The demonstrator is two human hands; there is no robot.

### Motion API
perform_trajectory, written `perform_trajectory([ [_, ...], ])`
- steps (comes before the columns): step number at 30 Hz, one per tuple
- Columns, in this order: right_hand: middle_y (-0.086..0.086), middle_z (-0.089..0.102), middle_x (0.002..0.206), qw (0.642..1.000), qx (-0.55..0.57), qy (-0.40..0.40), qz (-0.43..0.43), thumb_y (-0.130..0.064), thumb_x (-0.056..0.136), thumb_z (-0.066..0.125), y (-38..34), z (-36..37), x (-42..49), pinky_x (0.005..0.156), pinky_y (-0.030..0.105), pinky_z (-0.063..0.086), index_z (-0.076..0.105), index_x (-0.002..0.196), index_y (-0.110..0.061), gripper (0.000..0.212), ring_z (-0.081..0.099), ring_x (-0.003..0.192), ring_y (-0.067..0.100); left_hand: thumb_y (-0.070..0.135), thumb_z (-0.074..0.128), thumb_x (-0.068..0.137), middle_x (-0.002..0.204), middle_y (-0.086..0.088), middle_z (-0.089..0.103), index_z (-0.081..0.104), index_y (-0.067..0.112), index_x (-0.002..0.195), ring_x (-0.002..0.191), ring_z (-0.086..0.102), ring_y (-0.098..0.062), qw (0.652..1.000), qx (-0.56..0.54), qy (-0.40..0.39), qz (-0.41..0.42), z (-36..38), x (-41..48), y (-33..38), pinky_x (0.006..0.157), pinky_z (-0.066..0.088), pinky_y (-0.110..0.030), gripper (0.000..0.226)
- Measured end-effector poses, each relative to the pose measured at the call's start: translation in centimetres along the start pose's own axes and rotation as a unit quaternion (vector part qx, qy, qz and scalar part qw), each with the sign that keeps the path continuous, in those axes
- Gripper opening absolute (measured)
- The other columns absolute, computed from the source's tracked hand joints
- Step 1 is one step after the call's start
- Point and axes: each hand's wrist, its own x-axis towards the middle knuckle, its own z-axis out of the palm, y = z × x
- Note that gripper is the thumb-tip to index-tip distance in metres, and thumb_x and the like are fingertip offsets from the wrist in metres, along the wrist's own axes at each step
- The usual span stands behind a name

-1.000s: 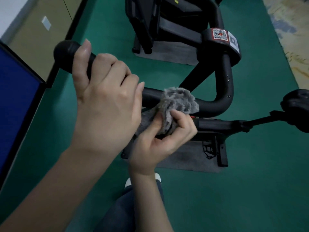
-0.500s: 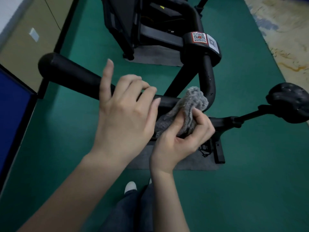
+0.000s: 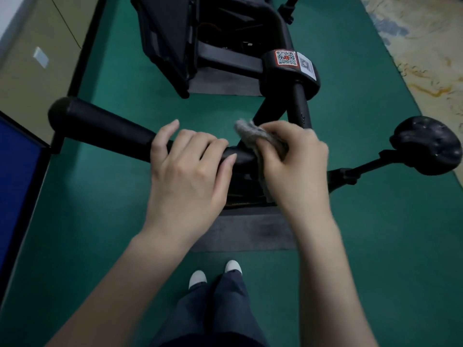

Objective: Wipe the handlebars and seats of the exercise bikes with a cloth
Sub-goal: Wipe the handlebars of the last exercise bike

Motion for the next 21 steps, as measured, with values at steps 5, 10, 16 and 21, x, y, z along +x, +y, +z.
perform_trajectory([
  [5,0.002,0.069,0.099,0.972,-0.080,-0.221,-0.017,-0.023,0.090,0.061,0.5,-1.8,4.8,0.072,0.018,0.036,0.070,0.103,-0.020,0.016,0.060,0.098,0.017,0.025,0.052,0.094,0.093,-0.001,0.066,0.068,0.012,0.099,0.093,0.061,-0.024,1.000,-0.010,0.007,-0.001,0.1,0.0,-0.1,0.107,0.021,-0.036,0.021],
  [10,0.000,0.069,0.101,0.950,-0.068,-0.301,-0.045,-0.021,0.090,0.062,0.6,-1.3,6.3,0.079,0.020,0.041,0.070,0.102,-0.017,0.016,0.060,0.100,0.012,0.026,0.053,0.094,0.094,0.001,0.066,0.068,0.013,0.099,0.093,0.061,-0.023,1.000,-0.006,0.011,0.000,0.2,-0.1,-0.1,0.104,0.023,-0.035,0.020],
  [16,-0.004,0.067,0.092,0.934,-0.079,-0.341,-0.072,-0.023,0.089,0.064,1.0,-1.6,7.1,0.078,0.018,0.040,0.070,0.100,-0.019,0.014,0.060,0.097,0.010,0.027,0.051,0.095,0.095,0.001,0.066,0.067,0.014,0.100,0.094,0.060,-0.022,1.000,0.001,0.010,-0.001,0.2,0.0,-0.1,0.102,0.024,-0.036,0.021],
  [21,-0.001,0.066,0.091,0.933,-0.096,-0.337,-0.082,-0.023,0.088,0.063,0.8,-0.9,7.4,0.081,0.021,0.043,0.070,0.100,-0.016,0.016,0.061,0.098,0.015,0.027,0.051,0.094,0.094,0.001,0.065,0.067,0.014,0.099,0.093,0.060,-0.023,1.000,0.005,0.010,-0.004,0.2,0.0,0.1,0.102,0.024,-0.036,0.021],
])
